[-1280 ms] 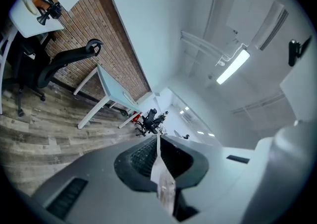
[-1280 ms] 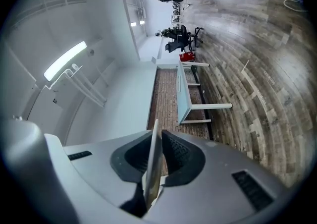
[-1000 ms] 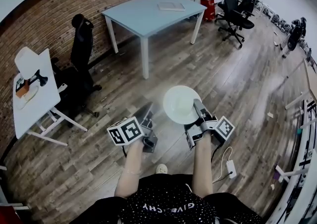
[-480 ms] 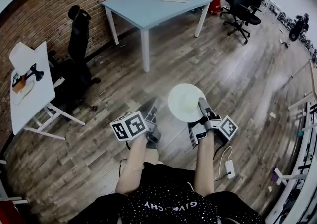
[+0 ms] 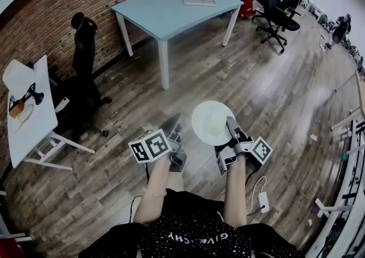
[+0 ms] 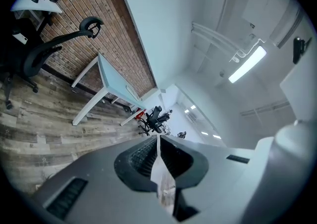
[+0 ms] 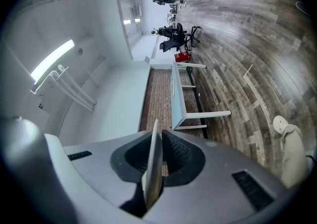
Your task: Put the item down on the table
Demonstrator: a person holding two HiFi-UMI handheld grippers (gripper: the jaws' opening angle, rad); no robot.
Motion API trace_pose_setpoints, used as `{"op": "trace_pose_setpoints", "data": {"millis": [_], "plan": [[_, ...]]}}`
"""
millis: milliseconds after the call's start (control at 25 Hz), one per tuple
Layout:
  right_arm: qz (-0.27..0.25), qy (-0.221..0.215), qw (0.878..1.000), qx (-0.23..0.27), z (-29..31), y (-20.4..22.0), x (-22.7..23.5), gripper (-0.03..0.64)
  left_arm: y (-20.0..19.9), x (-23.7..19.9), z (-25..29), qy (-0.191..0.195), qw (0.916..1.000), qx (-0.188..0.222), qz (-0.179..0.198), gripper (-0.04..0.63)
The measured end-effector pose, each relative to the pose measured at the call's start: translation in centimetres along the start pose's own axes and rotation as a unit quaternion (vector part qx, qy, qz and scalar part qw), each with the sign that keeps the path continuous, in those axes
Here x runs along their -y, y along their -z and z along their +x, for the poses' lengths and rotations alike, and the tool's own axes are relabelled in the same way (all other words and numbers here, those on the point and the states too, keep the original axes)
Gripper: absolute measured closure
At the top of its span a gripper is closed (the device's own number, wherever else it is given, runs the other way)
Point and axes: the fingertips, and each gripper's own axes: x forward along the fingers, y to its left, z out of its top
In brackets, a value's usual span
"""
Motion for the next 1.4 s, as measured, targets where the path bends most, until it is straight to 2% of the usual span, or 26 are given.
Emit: {"op": "trace_pose_setpoints", "data": {"millis": [240, 560, 1040, 1400], "plan": [[0.003, -0.001, 1.000, 0.012, 9.0, -3.8, -0.2, 0.577, -6.8, -2.2, 7.2, 0.010, 0.9999, -0.003, 0.007, 0.566], [-0.017, -0.003, 1.000, 0.018, 19.8, -8.2, -3.3, 0.577, -14.7, -3.1, 16.7, 0.020, 0.9995, -0.012, 0.022, 0.566], [-0.014, 0.000, 0.999, 0.028, 29.5, -11.7, -2.8, 0.577, -20.7, -6.7, 25.2, 0.021, 0.9992, -0.025, 0.023, 0.566], [-0.014, 0.019, 0.999, 0.042, 33.9, -14.0, -0.7, 0.577, -21.8, -9.5, 30.6, 0.029, 0.9984, -0.046, 0.012, 0.566]]}}
